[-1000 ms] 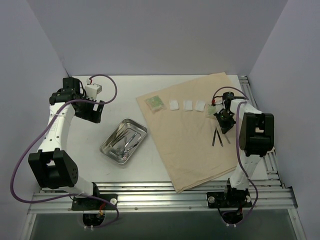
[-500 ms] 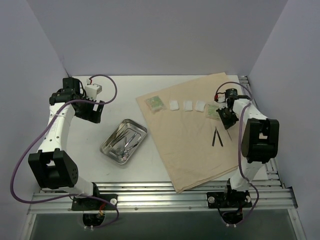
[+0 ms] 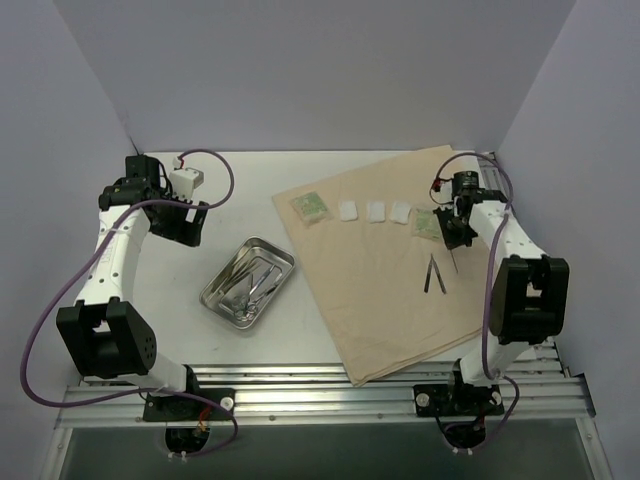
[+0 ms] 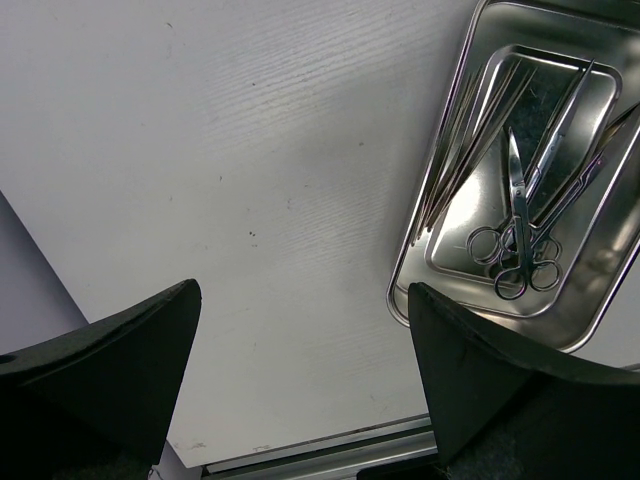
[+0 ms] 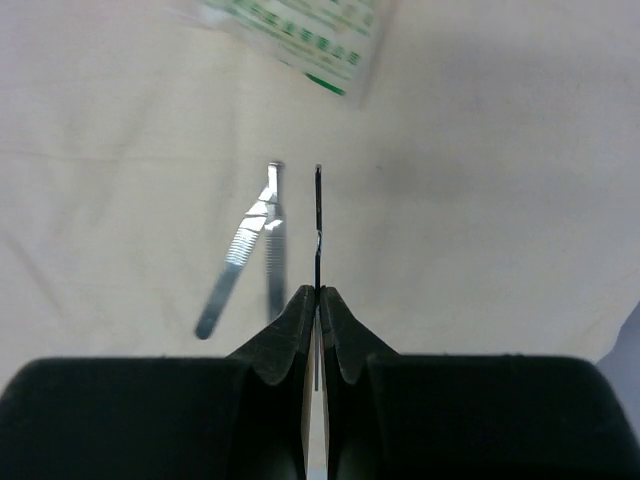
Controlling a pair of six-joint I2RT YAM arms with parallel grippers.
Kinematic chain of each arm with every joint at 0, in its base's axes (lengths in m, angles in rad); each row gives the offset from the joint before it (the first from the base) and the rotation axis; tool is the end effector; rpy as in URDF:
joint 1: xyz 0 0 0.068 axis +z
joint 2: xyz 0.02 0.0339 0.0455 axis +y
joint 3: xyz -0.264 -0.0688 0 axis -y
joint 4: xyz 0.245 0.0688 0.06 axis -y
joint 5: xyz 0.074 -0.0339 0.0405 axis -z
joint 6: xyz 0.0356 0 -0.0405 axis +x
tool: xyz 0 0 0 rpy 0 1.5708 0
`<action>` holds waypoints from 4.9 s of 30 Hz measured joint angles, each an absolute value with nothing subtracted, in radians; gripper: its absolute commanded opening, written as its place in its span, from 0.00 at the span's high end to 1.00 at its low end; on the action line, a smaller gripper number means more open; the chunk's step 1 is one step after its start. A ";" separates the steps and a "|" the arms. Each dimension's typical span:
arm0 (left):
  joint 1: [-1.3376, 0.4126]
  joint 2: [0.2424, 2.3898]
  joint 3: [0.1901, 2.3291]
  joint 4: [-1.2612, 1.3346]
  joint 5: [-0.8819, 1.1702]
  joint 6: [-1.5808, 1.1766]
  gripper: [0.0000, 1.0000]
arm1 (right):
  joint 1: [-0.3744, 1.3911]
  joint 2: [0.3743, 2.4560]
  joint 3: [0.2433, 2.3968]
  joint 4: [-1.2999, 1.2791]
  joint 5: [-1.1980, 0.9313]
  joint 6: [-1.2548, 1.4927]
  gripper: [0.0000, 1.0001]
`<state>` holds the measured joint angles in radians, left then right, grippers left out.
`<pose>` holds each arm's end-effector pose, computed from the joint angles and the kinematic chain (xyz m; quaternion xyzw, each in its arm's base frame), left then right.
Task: Prepare the surgical pack
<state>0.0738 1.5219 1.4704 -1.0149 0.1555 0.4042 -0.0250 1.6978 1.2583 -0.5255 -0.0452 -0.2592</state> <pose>0.3072 0.0172 0.3289 0.1779 0.9491 -0.0142 0.2595 0.3630 -0.0075 0.2354 -0.1182 0.9469 -0.0209 0.2983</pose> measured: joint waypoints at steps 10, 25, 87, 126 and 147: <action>0.074 1.517 1.462 -1.007 0.149 0.403 0.06 | 0.393 1.196 1.030 -0.111 -0.159 0.190 1.00; 0.074 1.461 1.362 -0.983 0.133 0.389 0.06 | 1.004 1.790 1.042 0.638 0.089 0.891 1.00; 0.080 1.441 1.315 -0.946 0.101 0.405 0.06 | 1.064 2.119 1.353 0.451 0.216 1.101 0.83; 0.081 1.458 1.359 -0.957 0.117 0.409 0.06 | -0.046 1.649 1.062 -0.431 0.021 0.233 0.64; -0.127 1.490 1.359 -1.100 0.377 0.507 0.12 | -0.045 1.767 1.063 -0.404 -0.007 0.202 0.70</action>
<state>-0.1268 1.4902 1.3594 -1.1004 0.3767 0.5068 -0.0452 1.7672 1.0626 -0.4042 -0.0074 0.2024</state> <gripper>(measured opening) 0.870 0.320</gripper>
